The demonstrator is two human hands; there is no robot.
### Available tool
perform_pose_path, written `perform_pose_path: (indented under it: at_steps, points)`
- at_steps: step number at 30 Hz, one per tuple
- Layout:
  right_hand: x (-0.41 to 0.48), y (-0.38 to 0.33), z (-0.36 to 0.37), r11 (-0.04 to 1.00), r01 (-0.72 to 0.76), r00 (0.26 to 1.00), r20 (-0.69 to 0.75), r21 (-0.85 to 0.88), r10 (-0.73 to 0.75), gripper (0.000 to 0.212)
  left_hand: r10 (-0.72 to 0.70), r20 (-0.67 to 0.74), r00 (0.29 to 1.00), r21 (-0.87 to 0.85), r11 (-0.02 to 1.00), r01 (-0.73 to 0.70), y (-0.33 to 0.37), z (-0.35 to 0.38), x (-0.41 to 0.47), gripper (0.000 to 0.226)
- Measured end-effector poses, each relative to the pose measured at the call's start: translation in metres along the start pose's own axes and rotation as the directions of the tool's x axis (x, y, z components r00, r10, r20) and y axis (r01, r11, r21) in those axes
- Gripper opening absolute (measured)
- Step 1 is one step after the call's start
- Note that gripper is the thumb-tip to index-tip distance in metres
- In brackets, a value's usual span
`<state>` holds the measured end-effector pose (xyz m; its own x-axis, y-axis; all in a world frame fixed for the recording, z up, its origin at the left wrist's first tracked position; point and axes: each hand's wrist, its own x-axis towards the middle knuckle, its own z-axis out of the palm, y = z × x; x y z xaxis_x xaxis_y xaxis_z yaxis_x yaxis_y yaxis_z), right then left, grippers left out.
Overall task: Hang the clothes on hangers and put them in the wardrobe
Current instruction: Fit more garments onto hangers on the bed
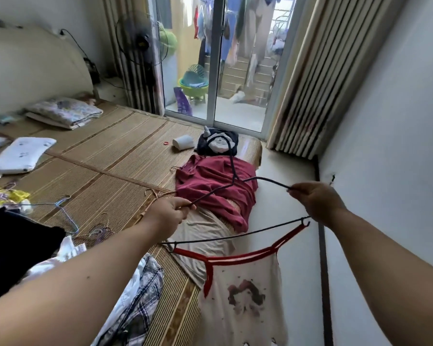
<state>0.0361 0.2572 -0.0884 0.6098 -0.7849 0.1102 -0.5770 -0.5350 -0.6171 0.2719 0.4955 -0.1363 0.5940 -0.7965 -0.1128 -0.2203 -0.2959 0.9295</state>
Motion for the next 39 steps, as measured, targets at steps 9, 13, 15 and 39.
perform_pose_path:
  at_steps: [9,13,15,39]
  points:
    - [0.152,0.000,0.107,0.999,-0.016,0.977,0.213,-0.030,0.022,0.019,-0.166,-0.120,0.979,0.122,0.976,0.181,-0.066,-0.027,0.111,0.021]
    - [0.209,0.001,0.155,0.996,0.023,0.962,0.273,-0.089,0.002,0.019,-0.258,-0.140,0.956,0.176,0.943,0.281,-0.099,-0.036,0.155,0.018]
    - [0.232,0.004,0.181,0.989,0.056,0.950,0.312,-0.137,-0.010,0.016,-0.301,-0.140,0.943,0.203,0.924,0.325,-0.117,-0.038,0.172,0.017]
    - [0.456,0.042,0.563,0.794,0.471,0.768,0.621,-0.384,-0.155,0.018,-0.643,-0.469,0.605,0.149,0.618,0.772,-0.369,-0.083,0.380,0.026]
